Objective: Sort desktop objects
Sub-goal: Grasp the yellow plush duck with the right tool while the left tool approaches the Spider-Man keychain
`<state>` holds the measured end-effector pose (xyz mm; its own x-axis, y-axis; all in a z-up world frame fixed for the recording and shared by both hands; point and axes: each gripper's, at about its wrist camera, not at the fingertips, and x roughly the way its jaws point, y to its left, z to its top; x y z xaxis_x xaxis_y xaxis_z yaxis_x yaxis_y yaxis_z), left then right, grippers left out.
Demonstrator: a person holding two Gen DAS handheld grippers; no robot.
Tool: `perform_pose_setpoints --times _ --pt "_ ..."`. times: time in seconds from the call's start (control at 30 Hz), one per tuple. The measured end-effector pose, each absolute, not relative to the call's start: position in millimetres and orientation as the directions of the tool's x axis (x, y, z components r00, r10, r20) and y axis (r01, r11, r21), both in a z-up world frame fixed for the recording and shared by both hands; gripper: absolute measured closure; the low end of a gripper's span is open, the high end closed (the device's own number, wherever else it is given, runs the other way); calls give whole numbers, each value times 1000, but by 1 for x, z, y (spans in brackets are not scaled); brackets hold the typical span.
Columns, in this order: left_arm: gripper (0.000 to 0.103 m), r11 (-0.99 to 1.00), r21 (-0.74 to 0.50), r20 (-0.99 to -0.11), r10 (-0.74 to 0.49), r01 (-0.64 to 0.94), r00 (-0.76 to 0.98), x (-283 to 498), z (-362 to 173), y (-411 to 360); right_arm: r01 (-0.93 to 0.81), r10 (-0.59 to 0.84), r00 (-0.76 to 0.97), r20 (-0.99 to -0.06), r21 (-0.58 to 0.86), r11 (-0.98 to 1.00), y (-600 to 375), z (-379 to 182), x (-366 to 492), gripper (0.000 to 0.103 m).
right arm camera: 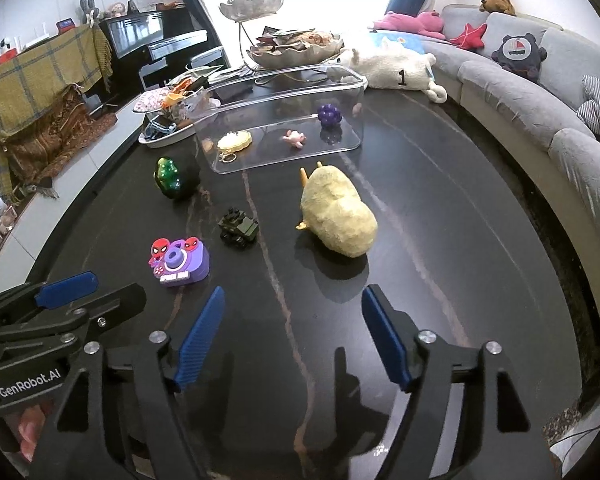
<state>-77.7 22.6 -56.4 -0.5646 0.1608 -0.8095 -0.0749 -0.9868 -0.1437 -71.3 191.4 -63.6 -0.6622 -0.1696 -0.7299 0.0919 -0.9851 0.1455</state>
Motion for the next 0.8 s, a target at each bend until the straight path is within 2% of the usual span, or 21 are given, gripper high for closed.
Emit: perform_pose_setpoints --times 0.13,0.27,0.3,0.43,0.63,0.8 --pt "37 -988 -138 -819 155 -72 -553 -87 -59 24 97 -163 -665 -729 132 -987 193 -65 -80 31" --pt "37 -993 -104 -827 121 -63 -548 -97 -60 24 102 -152 -662 -734 113 -988 196 -68 -92 17" --pt "37 -993 -100 -831 120 -67 -542 -101 -61 25 105 -154 -659 -736 112 -988 196 -69 -95 16" --pt "37 -990 -116 -844 140 -80 -517 -110 -68 26 98 -130 -661 -739 87 -991 198 -72 -101 16" --pt "37 -994 -60 -837 98 -88 -539 -117 -75 32 86 -113 -649 -752 75 -993 202 -76 -109 16" --pt "37 -996 -60 -850 89 -73 -519 -124 -89 33 98 -98 -642 -761 46 -994 201 -78 -115 16"
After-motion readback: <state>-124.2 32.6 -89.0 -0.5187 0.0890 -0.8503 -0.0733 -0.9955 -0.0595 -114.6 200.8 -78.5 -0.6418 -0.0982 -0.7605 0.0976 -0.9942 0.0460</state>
